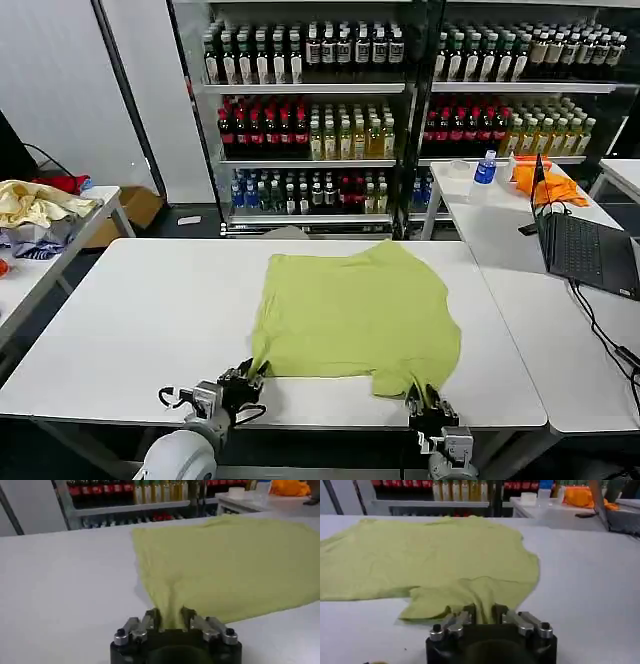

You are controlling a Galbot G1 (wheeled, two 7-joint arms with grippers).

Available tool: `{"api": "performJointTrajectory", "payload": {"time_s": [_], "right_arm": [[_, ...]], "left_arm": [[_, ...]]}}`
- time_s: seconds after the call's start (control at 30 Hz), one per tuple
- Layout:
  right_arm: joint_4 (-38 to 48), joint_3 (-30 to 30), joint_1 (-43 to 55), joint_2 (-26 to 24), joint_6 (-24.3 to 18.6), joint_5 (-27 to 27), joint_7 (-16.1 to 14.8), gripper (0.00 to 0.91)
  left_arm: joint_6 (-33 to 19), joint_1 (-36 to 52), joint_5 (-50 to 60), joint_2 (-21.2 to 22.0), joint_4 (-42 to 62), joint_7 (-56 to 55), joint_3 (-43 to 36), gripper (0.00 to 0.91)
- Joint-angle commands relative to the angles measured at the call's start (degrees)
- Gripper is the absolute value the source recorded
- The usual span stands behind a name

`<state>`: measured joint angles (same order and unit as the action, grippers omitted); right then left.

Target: Fold and organize the clothes.

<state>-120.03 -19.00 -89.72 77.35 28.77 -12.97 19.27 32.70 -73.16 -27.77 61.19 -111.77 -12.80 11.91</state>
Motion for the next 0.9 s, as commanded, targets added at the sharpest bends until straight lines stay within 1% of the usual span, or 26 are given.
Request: {"api": "performJointTrajectory", "payload": {"time_s": [0.03,0.2,0.4,0.43,0.57,0.73,0.9], "right_arm": [[-2.6,-0.3,-1.7,0.1,-0.8,-0.1,-0.2,0.0],[-7.3,-2.9,-3.3,-0.5,-1.6,0.1,-1.2,0.0],[-12.7,-6.4,-7.0,-2.3,-3.0,1.5,-2.9,0.0],[-14.9,-7.4,-8.0,-2.8,-3.5,1.7,-3.3,0.0],[-18.4,-10.0,-9.8,-3.7,-4.8,2.5,-4.4,0.0],[-17.5,-11.6,-8.3,-5.6,-6.8,3.5,-5.4,0.0],[-11.9,-11.1,-3.9,-8.8,-7.5,5.0,-6.5,0.0]], "left_arm": [[0.3,-1.9,-3.4,-0.3,-3.8,0.3,2.5,0.02],[0.3,-4.2,-5.0,-0.8,-8.7,0.3,5.1,0.02],[0.2,-9.1,-5.9,-1.3,-14.9,0.3,8.3,0.02],[0.2,-10.1,-5.9,-1.4,-16.2,0.4,8.7,0.02],[0.1,-12.0,-5.9,-1.6,-18.9,0.4,9.6,0.02],[0.1,-10.3,-5.9,-2.4,-18.3,0.5,9.4,0.02],[0.1,-6.7,-5.8,-2.9,-13.5,1.0,8.0,0.02]]}}
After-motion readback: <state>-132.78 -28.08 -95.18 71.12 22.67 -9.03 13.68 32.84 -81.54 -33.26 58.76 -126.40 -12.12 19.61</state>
